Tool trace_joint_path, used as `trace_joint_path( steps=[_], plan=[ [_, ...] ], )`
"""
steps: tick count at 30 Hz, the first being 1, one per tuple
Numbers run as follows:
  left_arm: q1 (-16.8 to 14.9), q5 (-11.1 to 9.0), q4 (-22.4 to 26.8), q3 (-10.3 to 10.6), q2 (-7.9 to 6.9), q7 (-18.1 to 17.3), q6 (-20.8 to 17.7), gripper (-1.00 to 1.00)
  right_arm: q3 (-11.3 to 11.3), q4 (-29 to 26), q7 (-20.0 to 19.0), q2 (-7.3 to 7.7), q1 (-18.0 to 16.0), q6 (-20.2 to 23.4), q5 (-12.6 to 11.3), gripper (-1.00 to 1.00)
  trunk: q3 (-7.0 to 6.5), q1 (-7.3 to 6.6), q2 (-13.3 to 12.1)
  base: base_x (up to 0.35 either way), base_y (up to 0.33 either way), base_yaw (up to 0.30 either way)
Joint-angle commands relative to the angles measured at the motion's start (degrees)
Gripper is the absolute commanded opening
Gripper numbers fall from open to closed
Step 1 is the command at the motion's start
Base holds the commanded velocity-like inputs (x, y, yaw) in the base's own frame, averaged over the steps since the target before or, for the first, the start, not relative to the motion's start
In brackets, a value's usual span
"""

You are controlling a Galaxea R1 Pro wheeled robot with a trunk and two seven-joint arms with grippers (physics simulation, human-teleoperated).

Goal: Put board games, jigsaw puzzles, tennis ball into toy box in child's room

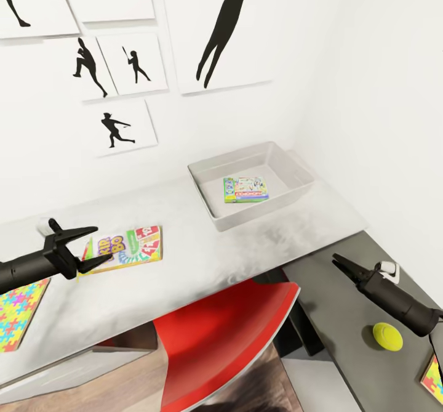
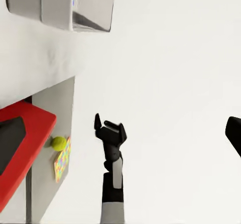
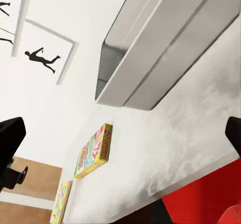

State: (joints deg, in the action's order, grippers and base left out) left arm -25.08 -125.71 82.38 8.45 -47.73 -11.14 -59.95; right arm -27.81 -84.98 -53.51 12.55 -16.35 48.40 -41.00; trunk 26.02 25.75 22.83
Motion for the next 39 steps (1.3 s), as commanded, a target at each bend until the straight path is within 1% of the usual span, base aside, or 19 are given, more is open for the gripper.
trace_joint_path(
  steps=[1, 6, 10, 14, 18, 23, 25, 26, 28, 29, 35, 39],
  plan=[
    [0.9, 0.3, -0.6, 0.2, -0.23, -0.7, 0.0, 1.0, -0.1, 0.0, -0.1, 0.01, 0.1, -0.2, -0.1, 1.0, -0.02, 0.04, 0.1, 0.0, 0.0, 0.0],
    [5.0, 1.1, -3.6, 0.2, -0.66, -0.9, 0.0, 1.0, -0.1, 0.0, -0.1, 0.01, 1.5, -1.9, -0.1, 1.0, -0.49, 0.04, 0.1, 0.0, 0.0, 0.0],
    [7.2, 2.1, -5.3, 0.2, -0.78, -1.2, 0.0, 1.0, -0.2, -0.1, -0.1, 0.02, 2.3, -2.5, -0.1, 1.0, -0.87, 0.04, 0.1, 0.0, 0.0, 0.004],
    [9.4, 2.9, -6.1, 0.2, -0.74, -2.9, 0.0, 1.0, -0.2, -0.1, -0.1, 0.0, 2.8, -2.8, -0.1, 1.0, -1.24, 0.04, 0.1, 0.0, 0.0, 0.045],
    [10.1, 4.0, -6.3, 0.2, -0.77, -5.4, 0.0, 1.0, -0.2, -0.1, 0.0, -0.08, 2.9, -2.8, -0.1, 1.0, -1.62, 0.04, 0.1, 0.0, 0.0, 0.062],
    [10.5, 5.6, -6.9, 0.2, -0.67, -9.5, 0.0, 1.0, -0.2, -0.1, 0.2, -0.29, 3.0, -2.9, -0.1, 1.0, -2.1, 0.04, 0.1, 0.0, 0.0, 0.069],
    [10.6, 6.5, -7.4, 0.2, -0.44, -10.9, 0.0, 1.0, -0.2, -0.1, 0.3, -0.36, 3.0, -3.0, -0.1, 1.0, -2.28, 0.04, 0.1, 0.0, 0.0, 0.073],
    [10.6, 7.6, -7.8, 0.2, -0.28, -12.2, 0.0, 1.0, -0.2, -0.1, 0.3, -0.41, 3.0, -3.1, -0.1, 1.0, -2.38, 0.04, 0.1, 0.0, 0.0, 0.078],
    [10.6, 8.6, -8.0, 0.2, -0.14, -13.3, 0.0, 1.0, -0.2, -0.1, 0.3, -0.45, 3.0, -3.2, -0.1, 1.0, -2.57, 0.04, 0.1, 0.0, 0.0, 0.083],
    [10.6, 8.6, -8.0, 0.2, -0.14, -13.3, 0.0, 1.0, -0.2, -0.1, 0.3, -0.45, 3.0, -3.2, -0.1, 1.0, -2.66, 0.04, 0.1, 0.0, 0.0, 0.085],
    [10.7, 10.7, -8.4, 0.0, 0.27, -15.8, 0.4, 1.0, 0.0, -0.1, 0.3, -0.67, 3.0, -4.5, -0.1, 1.0, -3.06, 0.04, 0.1, 0.0, 0.0, 0.088],
    [10.7, 11.4, -8.6, -0.3, 0.38, -16.3, 0.5, 1.0, 0.0, -0.1, 0.3, -0.69, 3.0, -4.8, -0.1, 1.0, -3.14, 0.04, 0.1, 0.0, 0.0, 0.032]
  ],
)
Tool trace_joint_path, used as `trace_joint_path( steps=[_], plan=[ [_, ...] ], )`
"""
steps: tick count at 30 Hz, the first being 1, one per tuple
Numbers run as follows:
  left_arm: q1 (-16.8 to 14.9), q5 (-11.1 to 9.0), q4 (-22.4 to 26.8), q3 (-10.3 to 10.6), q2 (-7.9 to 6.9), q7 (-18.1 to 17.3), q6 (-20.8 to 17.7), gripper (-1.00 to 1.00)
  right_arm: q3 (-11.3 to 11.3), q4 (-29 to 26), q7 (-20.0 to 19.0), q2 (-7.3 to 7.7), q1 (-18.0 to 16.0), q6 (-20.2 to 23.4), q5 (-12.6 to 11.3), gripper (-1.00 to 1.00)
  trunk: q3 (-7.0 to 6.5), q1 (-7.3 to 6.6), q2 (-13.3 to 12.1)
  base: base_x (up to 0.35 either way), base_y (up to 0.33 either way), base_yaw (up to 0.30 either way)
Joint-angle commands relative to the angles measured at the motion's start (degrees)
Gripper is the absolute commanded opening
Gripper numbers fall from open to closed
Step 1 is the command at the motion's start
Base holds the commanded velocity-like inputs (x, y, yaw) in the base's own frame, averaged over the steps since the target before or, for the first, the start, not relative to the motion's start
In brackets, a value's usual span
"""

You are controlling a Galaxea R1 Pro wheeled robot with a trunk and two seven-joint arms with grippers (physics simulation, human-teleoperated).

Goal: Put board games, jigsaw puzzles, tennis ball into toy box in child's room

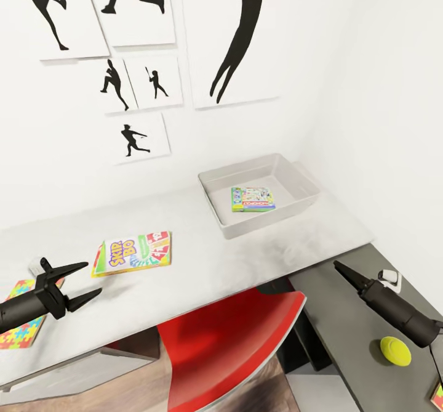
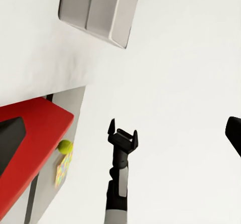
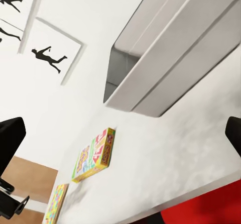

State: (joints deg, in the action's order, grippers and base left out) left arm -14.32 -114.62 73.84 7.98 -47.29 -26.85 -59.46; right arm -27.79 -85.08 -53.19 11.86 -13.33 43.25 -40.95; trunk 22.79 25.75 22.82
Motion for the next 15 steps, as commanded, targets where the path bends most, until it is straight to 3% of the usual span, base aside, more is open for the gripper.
trace_joint_path(
  steps=[1, 15],
  plan=[
    [-0.1, 0.6, -0.1, -0.1, -0.04, -0.8, 0.0, 1.0, -0.1, 0.0, -0.1, 0.01, 0.0, 0.2, -0.2, 1.0, 0.08, 0.03, 0.1, 0.0, 0.0, 0.014],
    [-0.1, 3.8, -0.4, -1.0, 0.84, -1.0, 0.0, 1.0, -0.1, 0.0, -0.1, -0.07, 0.0, 0.1, -0.2, 1.0, 0.05, 0.03, 0.1, 0.0, 0.0, 0.003]
  ],
)
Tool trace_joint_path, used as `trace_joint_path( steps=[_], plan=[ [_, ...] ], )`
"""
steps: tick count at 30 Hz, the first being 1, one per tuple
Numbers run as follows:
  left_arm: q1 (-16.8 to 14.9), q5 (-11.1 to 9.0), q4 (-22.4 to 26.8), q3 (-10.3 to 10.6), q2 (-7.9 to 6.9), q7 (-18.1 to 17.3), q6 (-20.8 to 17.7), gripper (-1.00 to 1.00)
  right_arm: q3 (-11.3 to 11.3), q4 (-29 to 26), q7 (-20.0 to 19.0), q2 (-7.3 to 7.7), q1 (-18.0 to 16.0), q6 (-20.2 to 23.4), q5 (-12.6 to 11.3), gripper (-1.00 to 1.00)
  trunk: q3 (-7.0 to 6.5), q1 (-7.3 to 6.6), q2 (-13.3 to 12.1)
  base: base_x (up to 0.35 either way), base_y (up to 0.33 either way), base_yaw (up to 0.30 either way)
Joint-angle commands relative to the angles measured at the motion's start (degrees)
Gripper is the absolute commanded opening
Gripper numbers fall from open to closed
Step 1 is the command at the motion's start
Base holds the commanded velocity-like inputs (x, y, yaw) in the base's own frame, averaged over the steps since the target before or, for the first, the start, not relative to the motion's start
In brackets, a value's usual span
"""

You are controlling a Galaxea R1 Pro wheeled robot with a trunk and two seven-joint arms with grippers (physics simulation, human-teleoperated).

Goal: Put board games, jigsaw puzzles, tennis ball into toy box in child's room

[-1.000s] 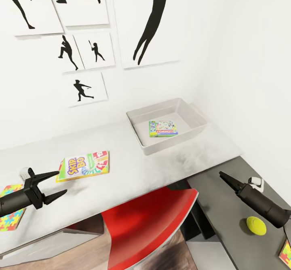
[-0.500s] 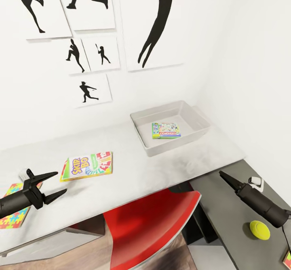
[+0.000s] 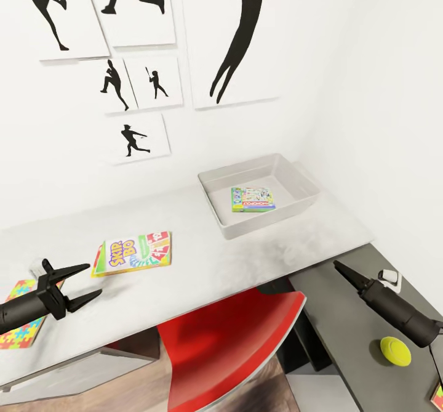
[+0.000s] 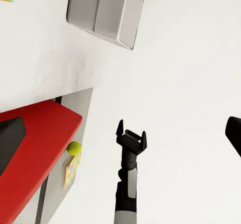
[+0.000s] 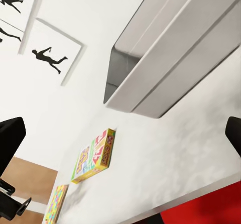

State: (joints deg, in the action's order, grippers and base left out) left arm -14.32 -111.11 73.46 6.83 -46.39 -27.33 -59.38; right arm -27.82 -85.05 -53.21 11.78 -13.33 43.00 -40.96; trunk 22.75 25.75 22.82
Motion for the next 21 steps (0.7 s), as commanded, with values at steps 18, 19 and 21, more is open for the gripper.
trace_joint_path(
  steps=[18, 19, 21],
  plan=[
    [-0.1, 0.5, -0.1, 0.1, 0.14, -0.5, 0.0, 1.0, 0.0, 0.0, -0.3, 0.0, 0.0, 0.3, -0.2, 1.0, -0.18, 0.03, 0.1, 0.0, 0.0, 0.0],
    [-0.1, 0.5, -0.1, 0.1, 0.14, -0.5, 0.0, 1.0, 0.0, 0.0, -0.3, 0.0, 0.0, 0.3, -0.2, 1.0, -0.25, 0.03, 0.1, 0.0, 0.0, 0.0],
    [-0.1, 0.5, -0.1, 0.1, 0.15, -0.5, 0.0, 1.0, 0.0, 0.0, -0.3, 0.0, 0.0, 0.3, -0.2, 1.0, -0.4, 0.03, 0.1, 0.0, 0.0, 0.0]
  ],
)
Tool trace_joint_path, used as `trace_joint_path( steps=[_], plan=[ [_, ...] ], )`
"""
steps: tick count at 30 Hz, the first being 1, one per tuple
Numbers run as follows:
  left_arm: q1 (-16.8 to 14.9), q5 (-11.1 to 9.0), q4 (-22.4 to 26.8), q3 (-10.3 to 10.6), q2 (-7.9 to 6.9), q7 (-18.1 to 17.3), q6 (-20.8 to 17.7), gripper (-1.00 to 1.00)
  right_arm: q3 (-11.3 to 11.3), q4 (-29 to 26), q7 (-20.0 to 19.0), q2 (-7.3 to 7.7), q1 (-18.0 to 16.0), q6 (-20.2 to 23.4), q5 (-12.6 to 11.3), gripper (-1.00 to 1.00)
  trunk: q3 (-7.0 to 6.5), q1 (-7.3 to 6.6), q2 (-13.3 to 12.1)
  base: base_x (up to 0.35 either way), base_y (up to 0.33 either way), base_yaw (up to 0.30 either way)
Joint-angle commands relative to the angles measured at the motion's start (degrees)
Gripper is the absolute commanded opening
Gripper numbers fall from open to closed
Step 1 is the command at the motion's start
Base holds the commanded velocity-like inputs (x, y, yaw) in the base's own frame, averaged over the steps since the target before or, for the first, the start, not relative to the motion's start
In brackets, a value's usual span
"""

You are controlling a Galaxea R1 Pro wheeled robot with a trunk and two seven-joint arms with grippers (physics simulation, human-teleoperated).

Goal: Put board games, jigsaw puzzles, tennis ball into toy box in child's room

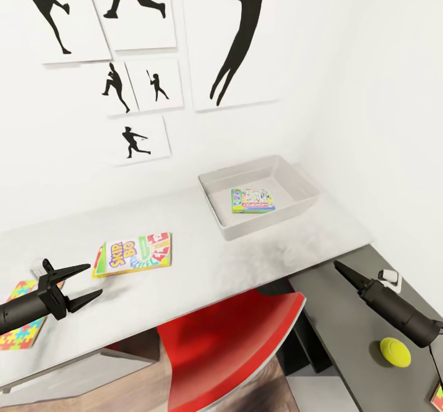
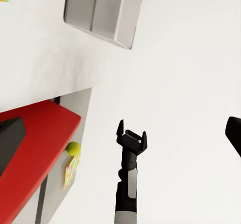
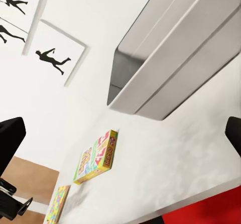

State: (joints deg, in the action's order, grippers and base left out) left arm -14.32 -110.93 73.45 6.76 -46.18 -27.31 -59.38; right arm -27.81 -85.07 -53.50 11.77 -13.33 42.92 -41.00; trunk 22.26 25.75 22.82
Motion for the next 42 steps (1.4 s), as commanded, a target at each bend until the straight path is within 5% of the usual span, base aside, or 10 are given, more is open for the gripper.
trace_joint_path(
  steps=[1, 42],
  plan=[
    [-0.1, 0.3, -0.1, 0.2, -0.06, -0.6, 0.0, 1.0, 0.0, 0.0, -0.1, 0.01, 0.0, 0.3, -0.2, 1.0, 0.0, 0.03, 0.1, 0.0, 0.0, 0.0],
    [-0.1, 0.7, 0.1, 0.3, 0.03, -0.5, 0.0, 1.0, 0.0, 0.2, -0.3, -0.01, 0.1, -2.8, -0.2, 1.0, -3.85, 0.03, 0.1, 0.0, 0.0, 0.0]
  ],
)
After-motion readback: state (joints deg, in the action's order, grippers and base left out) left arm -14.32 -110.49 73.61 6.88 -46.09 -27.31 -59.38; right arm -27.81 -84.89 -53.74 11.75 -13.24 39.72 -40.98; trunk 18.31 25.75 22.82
